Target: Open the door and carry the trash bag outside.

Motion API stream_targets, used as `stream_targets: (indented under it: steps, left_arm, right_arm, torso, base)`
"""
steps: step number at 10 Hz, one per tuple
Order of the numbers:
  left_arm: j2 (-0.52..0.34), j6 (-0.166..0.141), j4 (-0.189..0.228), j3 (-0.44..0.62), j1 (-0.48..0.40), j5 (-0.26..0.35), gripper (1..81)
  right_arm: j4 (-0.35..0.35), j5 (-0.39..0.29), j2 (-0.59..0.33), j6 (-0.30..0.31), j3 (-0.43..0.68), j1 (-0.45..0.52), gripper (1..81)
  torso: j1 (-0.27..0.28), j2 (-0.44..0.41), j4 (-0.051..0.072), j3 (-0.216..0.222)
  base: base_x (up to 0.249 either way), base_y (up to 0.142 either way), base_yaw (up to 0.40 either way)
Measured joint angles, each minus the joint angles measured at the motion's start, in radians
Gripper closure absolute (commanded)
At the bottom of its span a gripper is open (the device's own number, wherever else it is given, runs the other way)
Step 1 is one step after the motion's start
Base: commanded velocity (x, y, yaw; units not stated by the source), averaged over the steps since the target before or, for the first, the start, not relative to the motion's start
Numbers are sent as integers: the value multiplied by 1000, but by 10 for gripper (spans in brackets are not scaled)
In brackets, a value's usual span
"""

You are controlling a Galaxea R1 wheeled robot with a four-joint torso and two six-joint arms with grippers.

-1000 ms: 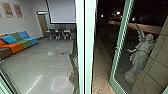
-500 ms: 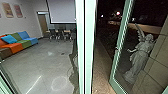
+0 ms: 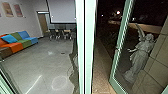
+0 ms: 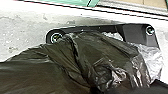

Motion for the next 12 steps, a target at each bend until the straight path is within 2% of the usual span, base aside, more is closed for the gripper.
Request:
stream_targets:
  steps: [3, 5, 12]
  left_arm:
    - [0, 0, 0, 1, 23, 7, 811]
    - [0, 0, 0, 0, 4, 1, 811]
    - [-5, 0, 0, 0, 4, 0, 811]
  right_arm:
    - [1, -1, -1, 3, 0, -14, 10]
    - [0, 1, 0, 0, 0, -8, 10]
    - [0, 3, 2, 3, 0, -3, 10]
  torso:
    - [-3, -2, 0, 1]
    - [-2, -2, 0, 1]
    - [-2, -2, 0, 1]
  base:
    - [0, 0, -28]
    - [0, 0, -140]
    - [0, 0, -241]
